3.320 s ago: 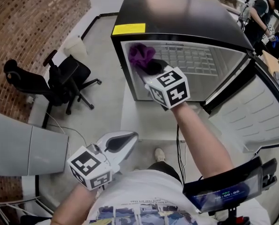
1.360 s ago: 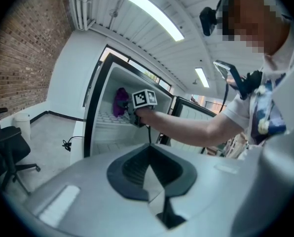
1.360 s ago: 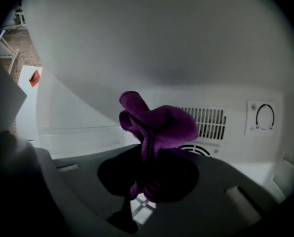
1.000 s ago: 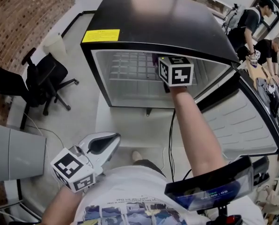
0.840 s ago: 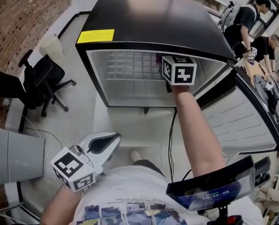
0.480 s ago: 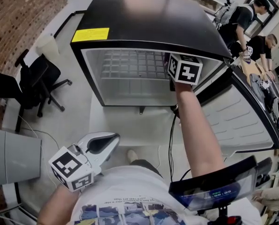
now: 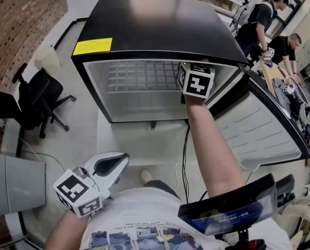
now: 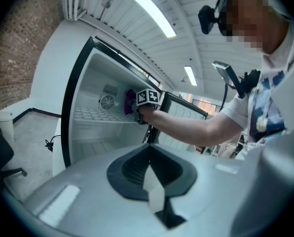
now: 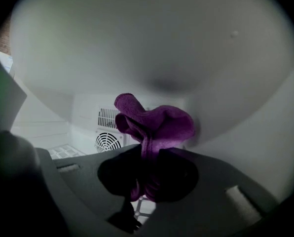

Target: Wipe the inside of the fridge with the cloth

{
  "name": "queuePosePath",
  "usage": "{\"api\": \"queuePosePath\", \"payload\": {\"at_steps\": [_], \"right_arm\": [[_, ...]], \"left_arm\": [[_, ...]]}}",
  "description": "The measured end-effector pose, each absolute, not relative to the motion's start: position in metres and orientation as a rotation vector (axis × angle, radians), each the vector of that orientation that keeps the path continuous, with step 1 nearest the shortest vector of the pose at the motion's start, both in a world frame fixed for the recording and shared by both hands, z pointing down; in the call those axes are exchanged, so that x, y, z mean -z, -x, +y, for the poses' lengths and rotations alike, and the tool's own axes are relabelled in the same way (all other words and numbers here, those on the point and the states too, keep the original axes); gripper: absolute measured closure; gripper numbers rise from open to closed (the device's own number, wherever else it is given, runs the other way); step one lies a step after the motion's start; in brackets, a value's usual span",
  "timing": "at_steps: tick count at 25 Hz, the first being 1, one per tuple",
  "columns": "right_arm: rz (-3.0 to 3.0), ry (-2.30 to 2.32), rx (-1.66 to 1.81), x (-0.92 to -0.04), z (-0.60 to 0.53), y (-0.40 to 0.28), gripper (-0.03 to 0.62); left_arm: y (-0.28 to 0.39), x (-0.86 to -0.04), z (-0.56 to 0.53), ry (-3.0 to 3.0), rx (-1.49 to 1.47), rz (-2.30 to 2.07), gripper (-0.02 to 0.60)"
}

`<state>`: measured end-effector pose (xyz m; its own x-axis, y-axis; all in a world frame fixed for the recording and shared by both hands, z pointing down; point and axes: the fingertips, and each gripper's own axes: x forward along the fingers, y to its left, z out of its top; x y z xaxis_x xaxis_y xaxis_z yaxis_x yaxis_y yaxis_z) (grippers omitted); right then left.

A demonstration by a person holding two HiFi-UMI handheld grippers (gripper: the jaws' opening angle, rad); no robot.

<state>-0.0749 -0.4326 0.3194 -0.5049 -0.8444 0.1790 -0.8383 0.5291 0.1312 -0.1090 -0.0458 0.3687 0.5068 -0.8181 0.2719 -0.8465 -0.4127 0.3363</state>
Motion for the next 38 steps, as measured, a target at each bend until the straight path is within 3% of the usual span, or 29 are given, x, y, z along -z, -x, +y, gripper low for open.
{"api": "queuePosePath", "payload": {"at_steps": [38], "right_arm": [[-2.395, -1.695, 0.068, -0.312, -0.303, -0.036, 0.526]], "left_arm": [[0.076, -0.371, 0.041, -2.460, -0.125, -1.152, 0.577]]}}
